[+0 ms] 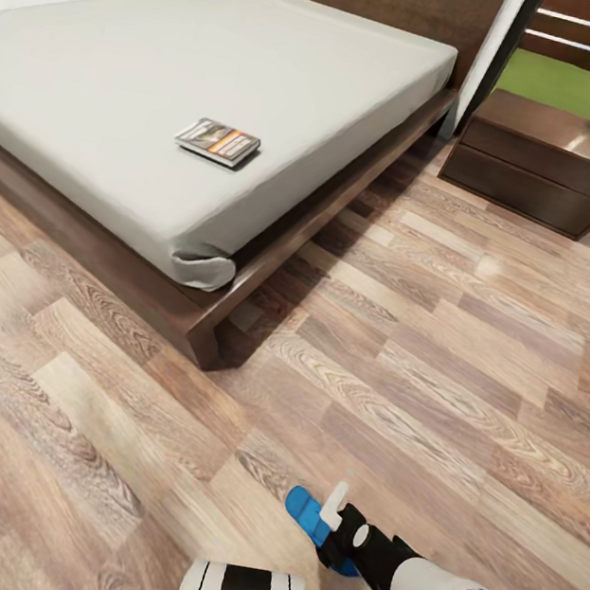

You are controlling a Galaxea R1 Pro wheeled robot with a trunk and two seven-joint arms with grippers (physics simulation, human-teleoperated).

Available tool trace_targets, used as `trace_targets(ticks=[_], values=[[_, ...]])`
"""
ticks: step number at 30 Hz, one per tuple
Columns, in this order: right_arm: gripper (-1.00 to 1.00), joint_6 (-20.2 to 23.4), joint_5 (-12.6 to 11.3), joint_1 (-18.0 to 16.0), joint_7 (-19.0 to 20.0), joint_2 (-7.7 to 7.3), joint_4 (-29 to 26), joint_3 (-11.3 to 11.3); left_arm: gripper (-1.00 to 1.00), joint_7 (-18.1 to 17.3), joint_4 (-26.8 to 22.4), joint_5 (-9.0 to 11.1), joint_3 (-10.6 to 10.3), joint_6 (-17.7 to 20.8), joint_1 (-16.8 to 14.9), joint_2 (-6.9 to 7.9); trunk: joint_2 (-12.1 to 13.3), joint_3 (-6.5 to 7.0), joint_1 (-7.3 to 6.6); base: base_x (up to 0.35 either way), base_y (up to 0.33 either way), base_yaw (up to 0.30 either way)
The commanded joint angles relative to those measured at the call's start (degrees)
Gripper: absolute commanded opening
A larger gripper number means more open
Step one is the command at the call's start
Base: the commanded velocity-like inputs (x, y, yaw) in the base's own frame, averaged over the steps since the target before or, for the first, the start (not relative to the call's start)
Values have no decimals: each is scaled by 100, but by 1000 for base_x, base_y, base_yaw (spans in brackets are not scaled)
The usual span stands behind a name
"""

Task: In the bedroom, move the book from the bed onto either nightstand, and place the two sandals side by side next to the bed.

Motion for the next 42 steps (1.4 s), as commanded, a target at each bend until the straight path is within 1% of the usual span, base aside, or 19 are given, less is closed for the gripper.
trace_targets(ticks=[1, 5, 7, 9, 12, 13, 15, 19, 21, 24, 25, 28, 34, 35, 37, 38, 40, 41, 42], values=[[-100, -17, 51, -8, -11, 3, 19, -38, -100, -48, -2, -28, 11, 28, -3, 0, -2, -3, -4, -301, 104, 0], [-100, -21, -10, -8, -53, 16, 19, -71, -100, -49, -2, -22, -5, 27, -3, -4, -2, -3, -4, -302, 104, 0], [-100, -22, -404, -8, -258, 35, 19, -77, -100, -54, -2, -35, -68, 24, -3, -18, -2, -3, -4, -305, 103, 0], [-100, -19, -898, -8, -496, 45, 14, -77, -100, -55, 7, -43, -322, 23, -3, -27, -2, -3, -4, -309, 99, 0], [-100, -9, -1480, -8, -666, 51, -37, -77, -100, -43, 19, -58, -929, 19, -3, -33, -2, -3, -4, -311, 91, 0], [-100, 87, -1852, -8, -715, 44, -205, -79, -100, -11, 22, -72, -1489, 15, -3, -34, -2, -3, -4, -307, 37, 0], [-100, 332, -2141, -8, -739, 22, -428, -83, -100, 13, 23, -80, -1994, 12, -3, -35, -2, 1, -4, -222, 20, 0], [-100, 853, -2473, -8, -755, 5, -1039, -94, -100, 34, 24, -90, -3012, -10, -3, -42, -2, 3, -4, -67, 6, -10], [-100, 1030, -2559, -8, -765, -4, -1356, -125, -100, 47, 42, -93, -3770, -158, -3, -48, -2, 3, -4, -12, 1, -180], [-100, 1095, -2715, -8, -765, -2, -1463, -423, -100, 54, 343, -106, -4274, -513, -3, -53, -2, 3, -4, -3, 0, -248], [-100, 1104, -2743, -8, -762, 0, -1477, -533, -100, 55, 473, -114, -4354, -639, -3, -82, -2, 3, -4, -1, 0, -266], [-100, 1119, -2789, -8, -758, 0, -1499, -728, -100, 152, 708, -286, -4485, -904, -3, -408, -2, 3, -4, 0, 0, -207], [-100, 1120, -2786, -8, -758, 0, -1510, -738, -100, 432, 741, -470, -4515, -936, -3, -589, -2, 3, -4, 68, -35, -29], [-100, 1120, -2785, -8, -758, -2, -1510, -745, -100, 453, 779, -584, -4582, -937, -5, -788, -2, 3, -4, 252, -191, -1], [-100, 1118, -2785, -8, -758, -7, -1510, -752, -100, 458, 936, -797, -4631, -937, -23, -922, -2, 3, -4, 260, -220, 0], [-100, 1113, -2791, -8, -758, -5, -1510, -754, -100, 460, 1064, -1178, -4657, -937, -41, -1179, -2, 3, -4, 264, -237, 0], [-100, 1116, -2792, -8, -763, -13, -1510, -761, -100, 456, 1221, -1320, -4666, -940, -46, -1353, -2, 3, -4, 264, -240, -3], [-100, 1120, -2794, -8, -766, -8, -1510, -763, -100, 460, 1375, -1371, -4862, -972, -40, -1450, -2, 3, -4, 261, -243, -258], [-100, 1120, -2794, -8, -767, -7, -1510, -763, -100, 460, 1382, -1375, -4885, -972, -39, -1455, -2, 3, -4, 261, -243, -275]])
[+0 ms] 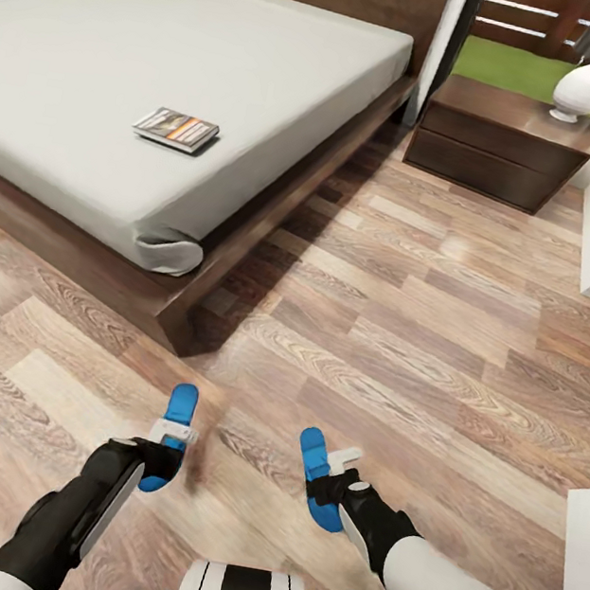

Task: In the bedroom, move the book from the bed onto either nightstand, and place the two sandals side by side next to the bed.

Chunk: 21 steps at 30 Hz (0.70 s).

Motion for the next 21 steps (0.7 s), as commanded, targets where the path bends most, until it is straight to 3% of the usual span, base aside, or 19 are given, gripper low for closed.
trace_targets(ticks=[1, 12, 21], values=[[-100, 26, -59, -4, 1, -2, -6, 42, -100, 0, -8, -32, -15, 29, 0, 5, -1, -4, 2, 261, -243, -279], [-100, 26, -59, -4, 1, -1, -6, 42, -100, 0, -5, -34, -34, 28, 0, 2, -1, -4, 2, 261, -243, -278], [-100, 26, -59, -4, 1, 1, -6, 44, -100, 0, -5, -34, -34, 28, 0, 2, -1, -4, 2, 262, -241, -13]])
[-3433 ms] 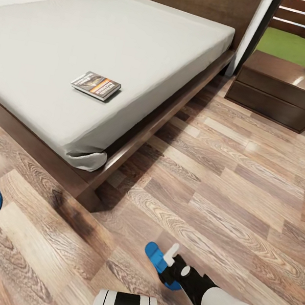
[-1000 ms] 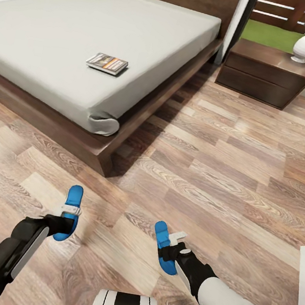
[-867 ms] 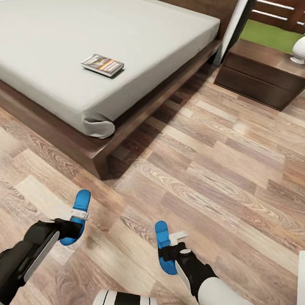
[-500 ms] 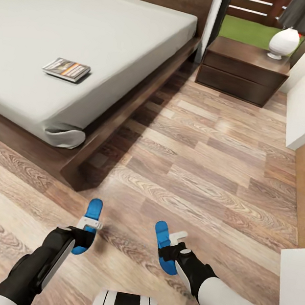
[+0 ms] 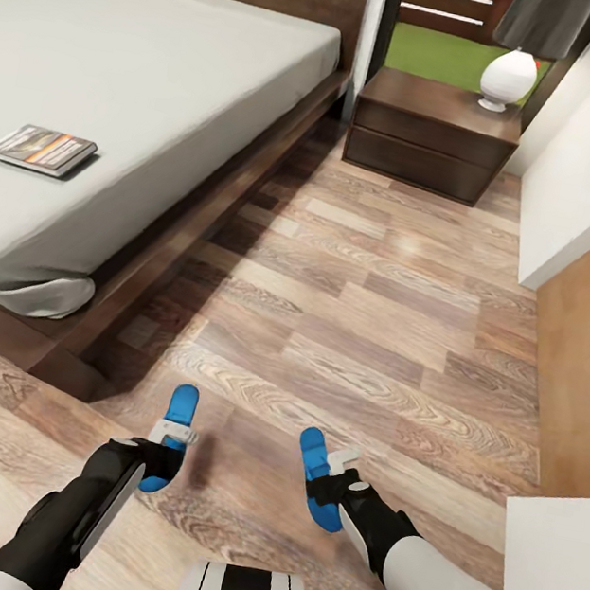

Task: In the bedroom, move the book from the bed onto either nightstand, and place the two sandals side by side next to the bed.

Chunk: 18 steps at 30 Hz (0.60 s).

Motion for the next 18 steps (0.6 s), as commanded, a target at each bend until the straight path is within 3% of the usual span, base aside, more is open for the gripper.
trace_targets(ticks=[1, 11, 18], values=[[-100, 28, -58, -2, 1, -1, -10, 39, -100, -1, -8, -11, -10, 30, -3, 4, -1, -3, 2, 265, -230, 184], [-100, 28, -58, -2, 1, 3, -10, 40, -100, -1, 0, -11, -25, 13, -3, -4, -1, -3, 2, 279, -208, 224], [-100, 28, -58, -2, 1, 0, -10, 44, -100, -1, 1, -11, -28, -96, -3, -4, -1, -3, 2, 281, -203, 55]])
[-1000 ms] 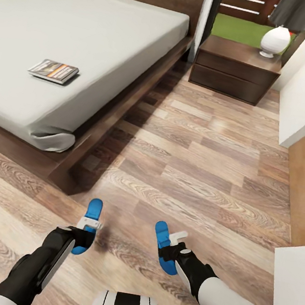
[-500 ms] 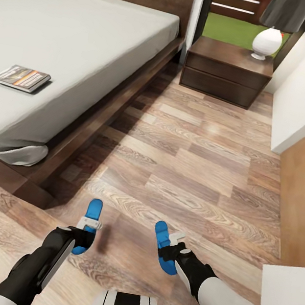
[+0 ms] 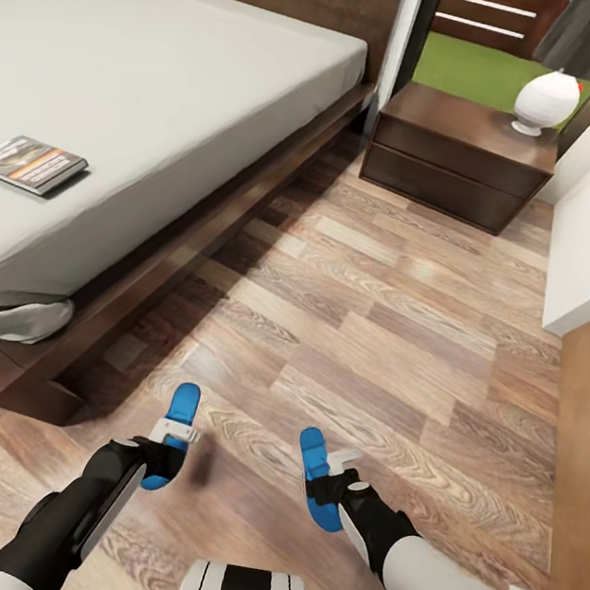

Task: In the bedroom, move the book from the bed onto either nightstand, and place the two sandals side by side next to the bed.

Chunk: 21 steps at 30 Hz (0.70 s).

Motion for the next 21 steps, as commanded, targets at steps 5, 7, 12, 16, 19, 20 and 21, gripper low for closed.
trace_targets(ticks=[5, 7, 12, 16, 19, 20, 21], values=[[-100, 27, -59, -2, 1, -8, -9, 43, -100, -1, -9, -10, -10, 24, -2, 5, -1, -4, 2, 282, -203, 3], [-100, 27, -59, -2, 1, -9, -9, 44, -100, -1, -9, -10, -10, 23, -2, 5, -1, -4, 2, 281, -204, 0], [-100, 27, -59, -2, 1, -16, -9, 44, -100, -1, -9, -17, -10, 23, -2, 13, -1, -4, 2, 313, -93, 0], [-100, 27, -59, -2, 1, -15, -9, 44, -100, -1, -9, -19, -10, 23, -2, 11, -1, -4, 2, 337, -31, 16], [-100, 27, -59, -2, 1, -11, -9, 44, -100, -1, -9, -19, -10, 23, -2, 13, -1, -4, 2, 337, -52, 136], [-100, 27, -59, -2, 1, -10, -9, 44, -100, -1, -9, -19, -10, 23, -2, 13, -1, -4, 2, 338, -22, 194], [-100, 27, -57, -2, 1, -10, -9, 44, -100, -1, -10, -19, -10, 23, -2, 13, -1, -4, 2, 338, -12, 214]])
